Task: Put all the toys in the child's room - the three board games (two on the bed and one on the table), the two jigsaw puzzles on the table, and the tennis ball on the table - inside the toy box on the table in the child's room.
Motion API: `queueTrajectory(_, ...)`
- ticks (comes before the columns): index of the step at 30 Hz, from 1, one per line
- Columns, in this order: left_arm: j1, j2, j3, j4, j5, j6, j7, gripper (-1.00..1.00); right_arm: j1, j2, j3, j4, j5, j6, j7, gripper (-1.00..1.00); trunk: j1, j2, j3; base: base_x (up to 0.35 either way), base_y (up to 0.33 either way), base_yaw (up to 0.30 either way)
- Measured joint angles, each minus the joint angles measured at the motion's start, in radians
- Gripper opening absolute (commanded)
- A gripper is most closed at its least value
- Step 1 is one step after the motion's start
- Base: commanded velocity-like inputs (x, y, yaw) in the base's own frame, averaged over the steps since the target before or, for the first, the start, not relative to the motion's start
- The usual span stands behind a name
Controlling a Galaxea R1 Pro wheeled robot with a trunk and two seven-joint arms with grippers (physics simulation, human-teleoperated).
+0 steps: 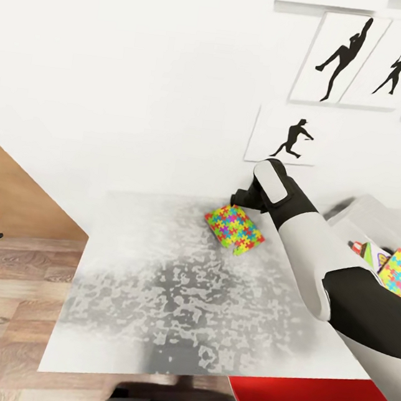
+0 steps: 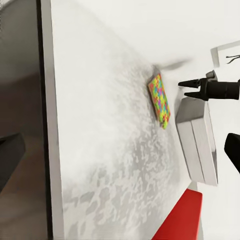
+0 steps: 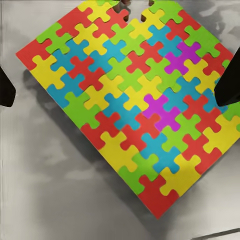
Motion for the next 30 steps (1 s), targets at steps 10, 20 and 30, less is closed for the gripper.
queueTrajectory(10,0.0,0.0,0.0,0.0,0.0,0.0,0.0,1.0,-0.012,-0.005,0.0,-0.001,-0.002,0.0,0.005,1.0,0.0,0.0,-0.016,0.0,0.0,0.0)
queueTrajectory(20,0.0,-0.001,0.0,0.0,0.0,0.0,0.0,1.0,-0.013,-0.005,0.0,-0.001,-0.002,0.0,0.011,1.0,0.0,0.0,-0.033,0.0,0.0,0.0)
queueTrajectory(30,0.0,-0.001,0.0,0.0,0.0,0.0,0.0,1.0,-0.013,-0.009,0.002,-0.005,-0.002,0.0,0.011,1.0,0.0,0.0,-0.042,0.0,0.0,0.0)
